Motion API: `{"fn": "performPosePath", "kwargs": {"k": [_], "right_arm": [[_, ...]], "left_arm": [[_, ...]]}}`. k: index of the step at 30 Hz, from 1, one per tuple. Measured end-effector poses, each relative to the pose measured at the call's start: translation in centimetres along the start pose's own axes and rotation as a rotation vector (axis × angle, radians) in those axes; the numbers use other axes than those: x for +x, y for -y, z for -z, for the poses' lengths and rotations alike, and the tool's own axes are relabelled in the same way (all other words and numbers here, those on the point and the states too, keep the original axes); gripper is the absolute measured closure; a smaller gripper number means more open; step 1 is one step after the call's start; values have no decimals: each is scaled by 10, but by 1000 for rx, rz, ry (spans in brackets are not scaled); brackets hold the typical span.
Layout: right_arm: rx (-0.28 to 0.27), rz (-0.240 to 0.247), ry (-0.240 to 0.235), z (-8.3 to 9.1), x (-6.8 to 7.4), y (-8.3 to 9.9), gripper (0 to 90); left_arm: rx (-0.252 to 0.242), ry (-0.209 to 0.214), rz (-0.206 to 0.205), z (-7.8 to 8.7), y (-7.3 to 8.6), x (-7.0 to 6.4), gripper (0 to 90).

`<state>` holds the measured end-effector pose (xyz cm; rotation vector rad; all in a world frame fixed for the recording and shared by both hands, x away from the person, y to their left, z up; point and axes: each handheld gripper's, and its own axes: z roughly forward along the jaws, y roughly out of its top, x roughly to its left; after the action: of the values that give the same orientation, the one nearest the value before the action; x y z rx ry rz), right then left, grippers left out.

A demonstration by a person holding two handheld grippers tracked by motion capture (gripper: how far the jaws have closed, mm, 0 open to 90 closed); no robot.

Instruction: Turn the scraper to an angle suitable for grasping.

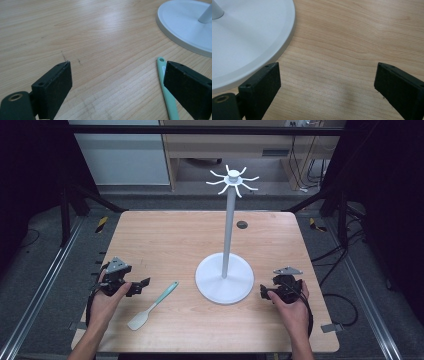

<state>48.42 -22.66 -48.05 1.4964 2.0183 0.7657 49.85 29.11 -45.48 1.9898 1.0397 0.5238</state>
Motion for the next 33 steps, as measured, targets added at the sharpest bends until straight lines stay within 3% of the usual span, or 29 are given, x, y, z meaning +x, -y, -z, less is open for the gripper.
{"fn": "performPosePath", "kwargs": {"k": [3, 4, 9, 12, 13, 14, 16, 17, 18, 25, 28, 33], "right_arm": [[1, 1, -3, 0, 1, 0, 73], [1, 3, -1, 0, 1, 0, 73], [5, 4, 0, 0, 0, 1, 73], [5, 4, 2, 0, 0, 1, 74], [6, 11, -1, 0, 1, 1, 75], [6, 11, -1, 0, 1, 1, 75], [8, 8, -2, 0, 2, 1, 76], [8, 6, -2, 0, 2, 1, 77], [9, 6, -3, 0, 1, 1, 79], [9, 4, -11, 0, 2, 1, 83], [7, 8, -15, 0, 3, 0, 83], [5, 6, -18, 0, 2, 0, 84]], "left_arm": [[-4, 5, 1, 0, -4, -4, 81], [12, 5, -22, -1, -12, -8, 85], [71, 11, -13, -9, -30, -10, 176], [172, -13, -56, -23, -42, -13, 253], [191, -11, -68, -26, -44, -14, 347], [211, -9, -71, -30, -44, -16, 347], [223, 3, -65, -32, -43, -19, 498], [218, 9, -68, -33, -40, -20, 498], [268, 26, -92, -35, -36, -23, 576], [295, 34, -70, -30, -27, -23, 785], [316, 41, -76, -32, -25, -26, 843], [369, 50, -130, -42, -20, -42, 875]]}}
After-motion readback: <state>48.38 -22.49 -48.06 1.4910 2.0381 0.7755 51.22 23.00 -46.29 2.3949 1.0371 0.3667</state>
